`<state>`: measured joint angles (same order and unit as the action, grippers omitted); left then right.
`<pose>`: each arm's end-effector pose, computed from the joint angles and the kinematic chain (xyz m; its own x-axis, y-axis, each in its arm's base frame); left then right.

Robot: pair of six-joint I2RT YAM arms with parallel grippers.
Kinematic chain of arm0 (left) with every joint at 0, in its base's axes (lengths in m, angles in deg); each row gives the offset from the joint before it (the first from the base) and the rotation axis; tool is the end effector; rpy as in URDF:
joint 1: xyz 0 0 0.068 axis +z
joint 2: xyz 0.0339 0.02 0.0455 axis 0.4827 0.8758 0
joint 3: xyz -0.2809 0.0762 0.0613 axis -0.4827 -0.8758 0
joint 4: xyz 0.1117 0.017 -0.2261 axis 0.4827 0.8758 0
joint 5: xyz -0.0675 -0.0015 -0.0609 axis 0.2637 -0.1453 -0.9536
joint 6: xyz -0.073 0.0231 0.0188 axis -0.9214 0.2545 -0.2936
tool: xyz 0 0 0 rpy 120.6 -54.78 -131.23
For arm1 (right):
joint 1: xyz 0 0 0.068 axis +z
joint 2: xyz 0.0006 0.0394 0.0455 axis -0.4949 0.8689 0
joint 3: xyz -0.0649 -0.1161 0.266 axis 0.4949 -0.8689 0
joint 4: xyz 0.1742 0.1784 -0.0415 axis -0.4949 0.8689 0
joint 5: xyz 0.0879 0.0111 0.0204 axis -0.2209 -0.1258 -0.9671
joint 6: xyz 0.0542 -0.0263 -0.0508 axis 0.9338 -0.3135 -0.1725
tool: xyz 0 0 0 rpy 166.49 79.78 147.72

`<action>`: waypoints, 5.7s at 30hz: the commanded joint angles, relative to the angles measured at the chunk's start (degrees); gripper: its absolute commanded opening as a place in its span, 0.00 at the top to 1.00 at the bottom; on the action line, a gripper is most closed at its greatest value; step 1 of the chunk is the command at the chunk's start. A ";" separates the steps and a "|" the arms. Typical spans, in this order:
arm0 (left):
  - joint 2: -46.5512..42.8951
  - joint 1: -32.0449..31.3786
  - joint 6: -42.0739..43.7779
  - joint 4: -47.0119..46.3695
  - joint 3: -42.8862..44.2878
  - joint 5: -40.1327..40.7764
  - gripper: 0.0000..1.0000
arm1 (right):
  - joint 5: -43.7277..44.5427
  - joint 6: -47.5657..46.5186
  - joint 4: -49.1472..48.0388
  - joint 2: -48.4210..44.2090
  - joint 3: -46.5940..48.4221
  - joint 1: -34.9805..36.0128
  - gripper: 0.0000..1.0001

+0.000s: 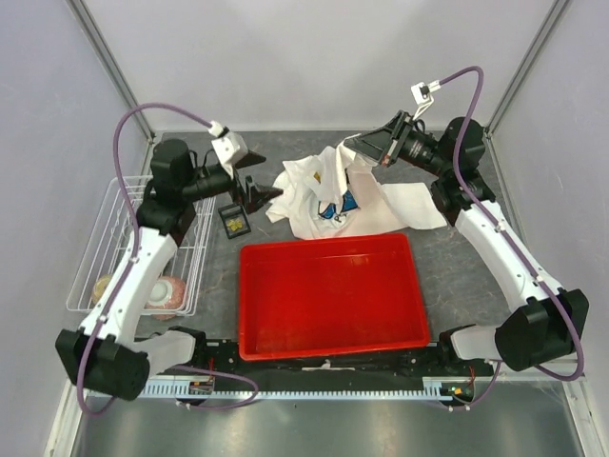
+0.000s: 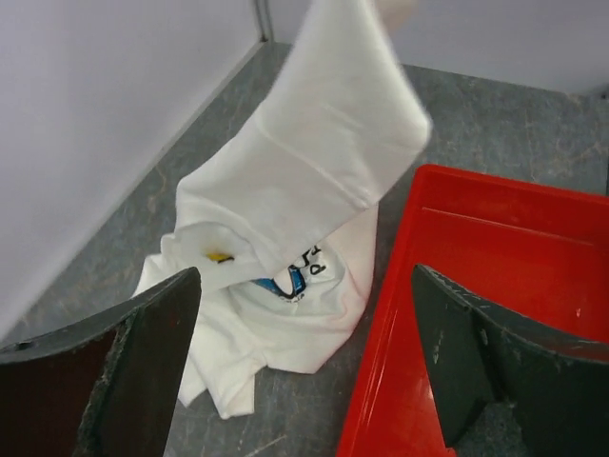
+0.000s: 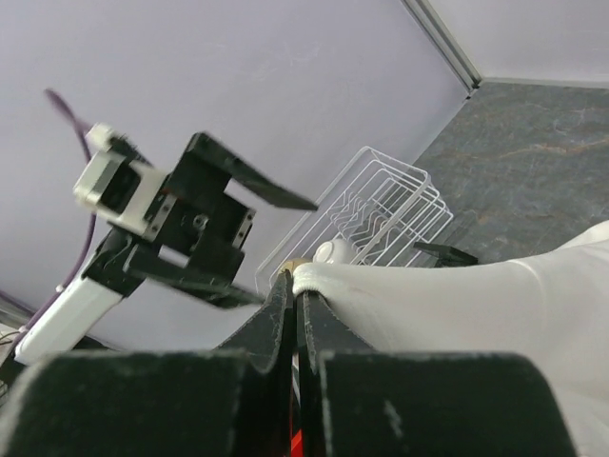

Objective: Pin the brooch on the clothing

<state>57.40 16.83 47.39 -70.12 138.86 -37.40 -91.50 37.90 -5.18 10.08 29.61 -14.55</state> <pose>0.2546 -0.1075 0.4176 0.0019 0.1367 -0.9906 0.8908 0.4499 0.0638 0.2916 0.1277 0.4576 -0.5581 0.4280 -0.7109 -0.6627 0.2857 0.6923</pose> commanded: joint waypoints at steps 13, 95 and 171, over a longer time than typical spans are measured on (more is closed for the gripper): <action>2.97 -18.55 6.72 -12.59 -0.31 15.41 0.03 | 6.35 -5.19 -4.44 -3.08 -1.32 10.19 1.00; 13.26 -7.21 5.92 -4.95 43.46 29.92 0.98 | 28.41 -63.64 23.87 7.57 44.30 -26.45 1.00; 18.36 0.69 18.57 -7.35 10.85 -0.91 0.98 | 8.64 -85.61 27.70 14.86 11.86 -34.08 1.00</action>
<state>80.92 17.18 60.46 -89.31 143.69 -31.41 -78.06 -43.49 15.22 29.62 37.39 -44.23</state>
